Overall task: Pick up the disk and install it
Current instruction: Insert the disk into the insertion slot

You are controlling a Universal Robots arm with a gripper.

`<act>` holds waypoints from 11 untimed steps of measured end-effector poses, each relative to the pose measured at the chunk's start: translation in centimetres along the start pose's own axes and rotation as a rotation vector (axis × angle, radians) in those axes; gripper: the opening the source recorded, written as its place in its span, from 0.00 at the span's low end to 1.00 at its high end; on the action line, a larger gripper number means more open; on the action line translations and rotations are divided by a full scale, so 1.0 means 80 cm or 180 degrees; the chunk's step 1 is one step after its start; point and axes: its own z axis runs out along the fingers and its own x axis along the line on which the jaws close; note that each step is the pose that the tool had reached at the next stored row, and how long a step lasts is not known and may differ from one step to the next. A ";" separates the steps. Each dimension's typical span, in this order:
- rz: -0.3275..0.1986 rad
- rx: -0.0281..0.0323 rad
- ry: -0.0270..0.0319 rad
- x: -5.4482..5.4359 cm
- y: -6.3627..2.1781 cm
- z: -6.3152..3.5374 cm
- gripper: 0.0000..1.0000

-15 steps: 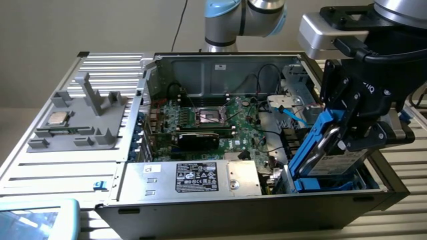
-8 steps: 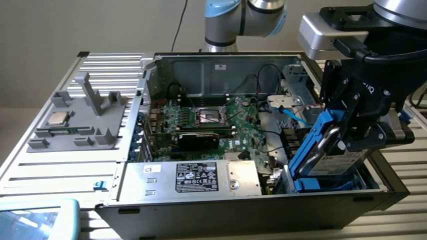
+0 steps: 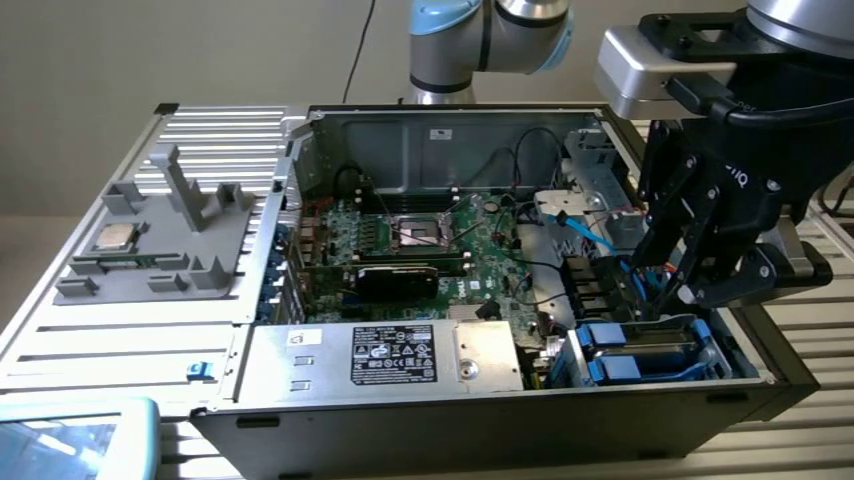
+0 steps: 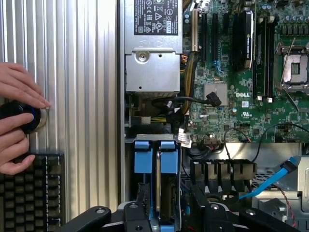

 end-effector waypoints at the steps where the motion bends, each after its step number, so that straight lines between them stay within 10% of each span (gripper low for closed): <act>1: 0.0000 0.0000 0.0000 0.000 0.000 0.000 0.46; 11: 0.0001 -0.0004 0.0001 0.000 -0.006 0.000 0.46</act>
